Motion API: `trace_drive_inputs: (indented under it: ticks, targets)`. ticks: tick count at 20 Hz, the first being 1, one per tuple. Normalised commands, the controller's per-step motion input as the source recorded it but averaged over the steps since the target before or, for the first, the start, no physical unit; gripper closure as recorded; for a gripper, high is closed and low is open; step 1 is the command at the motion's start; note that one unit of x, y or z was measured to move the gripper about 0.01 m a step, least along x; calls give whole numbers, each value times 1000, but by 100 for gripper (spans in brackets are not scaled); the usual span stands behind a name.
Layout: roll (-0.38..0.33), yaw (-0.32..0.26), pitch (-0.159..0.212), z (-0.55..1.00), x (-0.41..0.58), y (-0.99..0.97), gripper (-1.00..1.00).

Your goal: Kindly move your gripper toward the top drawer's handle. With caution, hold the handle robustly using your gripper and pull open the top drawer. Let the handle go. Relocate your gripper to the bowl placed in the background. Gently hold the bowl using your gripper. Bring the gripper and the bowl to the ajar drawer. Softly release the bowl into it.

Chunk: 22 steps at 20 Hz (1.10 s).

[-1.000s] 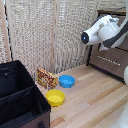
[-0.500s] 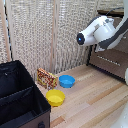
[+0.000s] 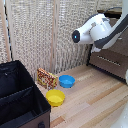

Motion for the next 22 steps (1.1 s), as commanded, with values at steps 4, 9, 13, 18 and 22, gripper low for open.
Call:
trace_drive_inputs:
  ticks: [4,9,13,18,22]
  targets:
    - [39,-20,2,-386,154,947,100]
    - [-2,-15,-48,-407,22,997,100]
    - [-1,-4,-33,-253,79,963,100]
    - [-9,17,2,0,198,148,-100]
    - [-6,0,10,0,115,115,-100]
